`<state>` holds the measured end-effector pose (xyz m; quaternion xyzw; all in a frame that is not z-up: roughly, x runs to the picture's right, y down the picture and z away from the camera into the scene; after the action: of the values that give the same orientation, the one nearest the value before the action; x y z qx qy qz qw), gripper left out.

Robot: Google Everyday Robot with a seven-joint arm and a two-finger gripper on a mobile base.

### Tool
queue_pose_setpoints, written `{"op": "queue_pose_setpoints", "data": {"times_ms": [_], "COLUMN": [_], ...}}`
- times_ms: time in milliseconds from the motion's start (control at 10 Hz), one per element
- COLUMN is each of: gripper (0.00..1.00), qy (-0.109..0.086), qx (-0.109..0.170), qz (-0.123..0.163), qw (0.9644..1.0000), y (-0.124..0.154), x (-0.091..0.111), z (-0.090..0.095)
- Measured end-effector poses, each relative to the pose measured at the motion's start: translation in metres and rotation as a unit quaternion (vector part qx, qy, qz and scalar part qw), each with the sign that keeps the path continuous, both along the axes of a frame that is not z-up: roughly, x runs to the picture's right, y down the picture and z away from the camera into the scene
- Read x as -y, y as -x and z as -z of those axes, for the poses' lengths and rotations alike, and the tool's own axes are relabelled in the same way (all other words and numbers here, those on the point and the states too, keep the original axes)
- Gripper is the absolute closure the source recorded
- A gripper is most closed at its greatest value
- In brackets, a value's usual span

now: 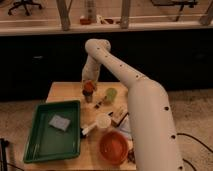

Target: Place apple in metal cup

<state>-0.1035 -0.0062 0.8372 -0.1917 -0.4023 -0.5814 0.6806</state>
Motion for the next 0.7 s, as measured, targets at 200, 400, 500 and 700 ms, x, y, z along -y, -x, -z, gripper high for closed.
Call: {"op": "queue_pose_setpoints", "data": {"times_ms": [200,400,500,700], "gripper": [1.00,0.99,0.90,0.71], "qy": [0.001,0.001,0.001,0.000], "qx": [0.001,0.004,0.007,0.009], "qz": [0.001,0.001,0.000,-0.003], "qw": [1.0000,1.0000,1.0000,1.0000], "y": [-0.0008,-0.0012,-0.0012,-0.0020], "x": [0.0001,0.0002,0.0007,0.0024], "z": [-0.0001,0.0003,0.0002,-0.0004]}}
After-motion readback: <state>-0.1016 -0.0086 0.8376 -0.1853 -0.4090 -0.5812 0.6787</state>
